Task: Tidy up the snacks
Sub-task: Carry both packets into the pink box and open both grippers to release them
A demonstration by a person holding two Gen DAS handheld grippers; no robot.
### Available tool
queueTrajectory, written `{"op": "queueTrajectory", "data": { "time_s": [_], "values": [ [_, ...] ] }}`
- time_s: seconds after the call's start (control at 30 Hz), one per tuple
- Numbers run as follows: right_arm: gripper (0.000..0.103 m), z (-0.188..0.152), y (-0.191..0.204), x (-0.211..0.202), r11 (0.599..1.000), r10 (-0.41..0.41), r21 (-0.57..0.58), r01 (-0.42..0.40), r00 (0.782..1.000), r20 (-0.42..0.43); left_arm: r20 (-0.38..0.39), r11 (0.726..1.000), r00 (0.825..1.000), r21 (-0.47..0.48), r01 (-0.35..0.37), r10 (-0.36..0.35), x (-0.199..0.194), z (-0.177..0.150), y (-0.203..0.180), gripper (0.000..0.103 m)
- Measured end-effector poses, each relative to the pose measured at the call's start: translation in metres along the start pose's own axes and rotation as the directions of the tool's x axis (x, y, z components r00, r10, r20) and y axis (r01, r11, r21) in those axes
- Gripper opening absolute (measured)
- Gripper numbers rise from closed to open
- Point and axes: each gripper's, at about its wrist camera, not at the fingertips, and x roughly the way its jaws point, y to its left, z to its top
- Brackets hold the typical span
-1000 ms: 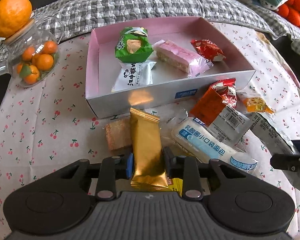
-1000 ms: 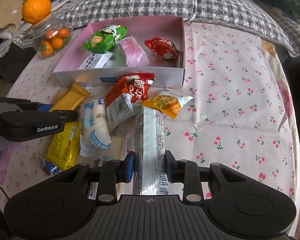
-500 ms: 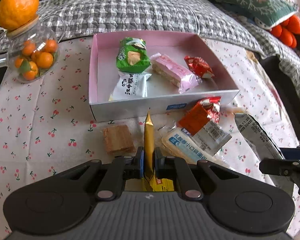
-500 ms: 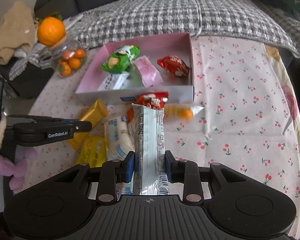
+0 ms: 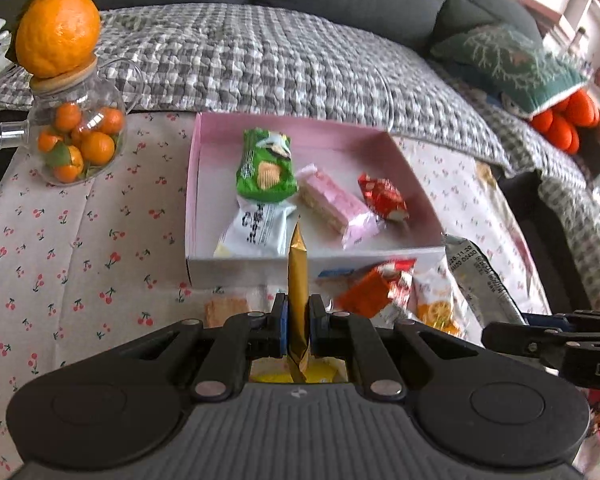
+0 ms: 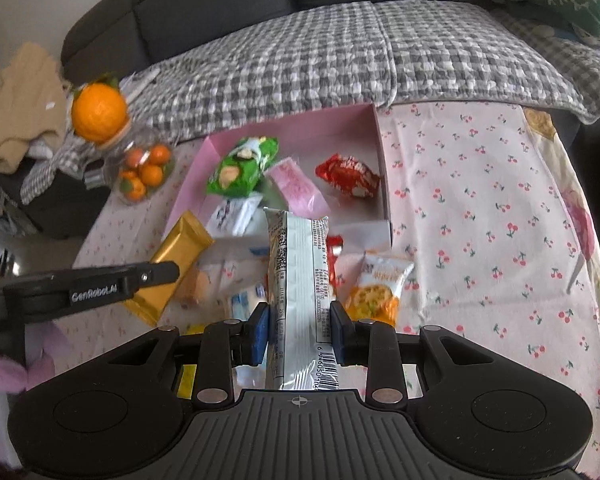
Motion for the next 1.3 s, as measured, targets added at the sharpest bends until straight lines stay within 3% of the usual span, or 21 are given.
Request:
{"op": "queueTrajectory", "data": {
  "time_s": [0.27,0.6,0.83,1.07,1.3],
  "values": [
    [0.03,0.031,-0.013,0.023,0.997,0.007,0.083,-0.01,0.999,0.036,0.043,0.997,0.999,-0.072,0.023,-0.02,0.011,0.018,0.005,0.009],
    [0.03,0.07,-0.027,0.076,0.986,0.034,0.162,-0.04,0.998,0.044,0.014,0.989,0.998,-0.135,0.058,-0.056,0.052,0.044,0.003,0.009],
    [0.03,0.084,-0.022,0.121,0.994,-0.02,0.111,0.02,1.0,0.001,0.001,0.988,0.999,-0.148,0.047,-0.047,0.084,0.054,0.006,0.009],
    [0.03,0.096,-0.024,0.135,0.995,-0.07,0.069,0.066,0.996,0.059,0.041,0.986,0.999,-0.166,0.03,-0.023,0.099,0.062,0.016,0.009],
    [0.031,0.1,-0.025,0.141,0.994,-0.097,0.06,0.091,0.991,0.096,0.052,0.982,0.998,-0.183,0.052,-0.044,0.111,0.063,0.016,0.01]
  ]
}}
